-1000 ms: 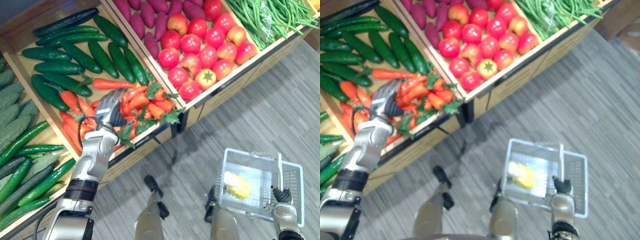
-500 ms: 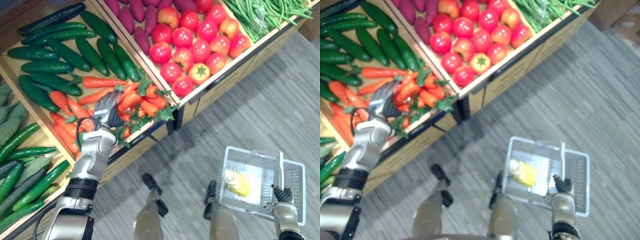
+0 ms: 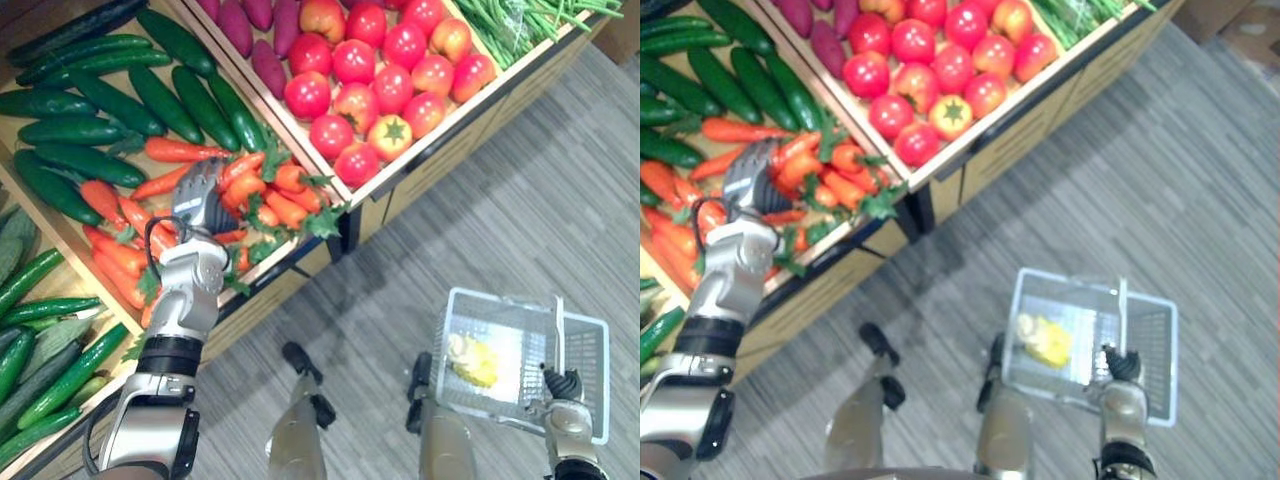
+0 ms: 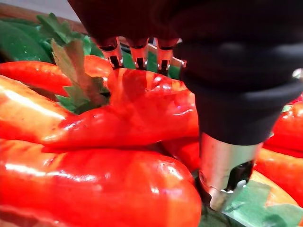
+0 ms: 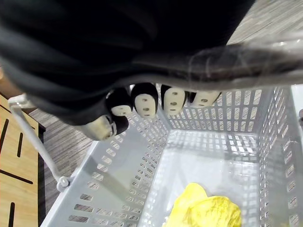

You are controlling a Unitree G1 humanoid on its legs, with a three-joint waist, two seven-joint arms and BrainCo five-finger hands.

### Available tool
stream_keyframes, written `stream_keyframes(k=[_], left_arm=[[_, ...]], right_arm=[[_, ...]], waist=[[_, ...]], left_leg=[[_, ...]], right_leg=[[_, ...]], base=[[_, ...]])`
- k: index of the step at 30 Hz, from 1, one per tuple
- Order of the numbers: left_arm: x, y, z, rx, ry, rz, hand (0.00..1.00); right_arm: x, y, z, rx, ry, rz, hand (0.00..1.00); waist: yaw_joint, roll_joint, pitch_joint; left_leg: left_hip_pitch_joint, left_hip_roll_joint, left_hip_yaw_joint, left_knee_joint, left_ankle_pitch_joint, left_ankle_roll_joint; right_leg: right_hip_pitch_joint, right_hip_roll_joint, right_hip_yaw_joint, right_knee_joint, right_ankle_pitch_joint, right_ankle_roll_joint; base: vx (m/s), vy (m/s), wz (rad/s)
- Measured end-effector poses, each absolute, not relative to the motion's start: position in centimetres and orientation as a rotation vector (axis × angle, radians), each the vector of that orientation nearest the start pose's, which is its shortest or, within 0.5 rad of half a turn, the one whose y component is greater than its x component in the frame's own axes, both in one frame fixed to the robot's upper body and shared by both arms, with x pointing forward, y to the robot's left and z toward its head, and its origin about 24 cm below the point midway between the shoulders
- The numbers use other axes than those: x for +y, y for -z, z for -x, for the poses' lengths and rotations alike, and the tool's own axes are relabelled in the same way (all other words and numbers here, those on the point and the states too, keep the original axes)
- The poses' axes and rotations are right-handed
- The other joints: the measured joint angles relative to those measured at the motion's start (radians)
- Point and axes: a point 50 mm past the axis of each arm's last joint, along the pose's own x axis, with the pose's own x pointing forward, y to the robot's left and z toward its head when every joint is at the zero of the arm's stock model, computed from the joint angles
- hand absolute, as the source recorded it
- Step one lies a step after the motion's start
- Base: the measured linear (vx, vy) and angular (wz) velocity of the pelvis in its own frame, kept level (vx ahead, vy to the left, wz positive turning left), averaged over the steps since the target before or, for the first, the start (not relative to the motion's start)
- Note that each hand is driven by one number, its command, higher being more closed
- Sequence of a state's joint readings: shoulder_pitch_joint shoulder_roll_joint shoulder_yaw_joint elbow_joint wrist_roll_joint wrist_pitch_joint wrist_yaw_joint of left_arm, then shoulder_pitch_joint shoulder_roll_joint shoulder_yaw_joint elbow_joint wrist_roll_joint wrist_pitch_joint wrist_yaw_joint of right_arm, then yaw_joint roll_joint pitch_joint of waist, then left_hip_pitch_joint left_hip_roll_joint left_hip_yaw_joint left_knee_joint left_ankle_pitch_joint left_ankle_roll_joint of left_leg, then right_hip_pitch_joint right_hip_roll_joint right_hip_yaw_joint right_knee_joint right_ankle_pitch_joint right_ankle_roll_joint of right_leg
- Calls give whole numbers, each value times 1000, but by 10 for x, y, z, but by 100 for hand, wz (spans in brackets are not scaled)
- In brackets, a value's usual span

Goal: Pick vegetable in the basket

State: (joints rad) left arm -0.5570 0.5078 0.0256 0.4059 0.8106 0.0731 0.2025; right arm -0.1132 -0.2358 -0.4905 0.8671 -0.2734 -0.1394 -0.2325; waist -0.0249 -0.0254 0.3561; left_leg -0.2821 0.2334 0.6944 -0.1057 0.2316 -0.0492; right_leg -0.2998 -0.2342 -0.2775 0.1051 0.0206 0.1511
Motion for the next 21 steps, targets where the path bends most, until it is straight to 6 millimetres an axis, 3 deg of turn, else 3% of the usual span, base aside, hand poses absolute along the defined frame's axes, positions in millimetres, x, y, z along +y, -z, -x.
stream_keyframes(k=[7, 21], left_arm=[[255, -174, -347, -250, -456, -1264, 100], [254, -150, -345, -164, -389, -1251, 100]], right_arm=[[-308, 72, -192, 580, 619, 341, 100], [-305, 69, -197, 552, 601, 350, 100]], waist=[[-1, -6, 3], [-3, -19, 11]], left_leg=[[0, 1, 11, 0, 0, 0], [11, 5, 21, 0, 2, -1]], right_leg=[[-9, 2, 12, 0, 5, -2], [-2, 8, 20, -15, 17, -5]], base=[[-2, -1, -5], [-3, -1, -2]])
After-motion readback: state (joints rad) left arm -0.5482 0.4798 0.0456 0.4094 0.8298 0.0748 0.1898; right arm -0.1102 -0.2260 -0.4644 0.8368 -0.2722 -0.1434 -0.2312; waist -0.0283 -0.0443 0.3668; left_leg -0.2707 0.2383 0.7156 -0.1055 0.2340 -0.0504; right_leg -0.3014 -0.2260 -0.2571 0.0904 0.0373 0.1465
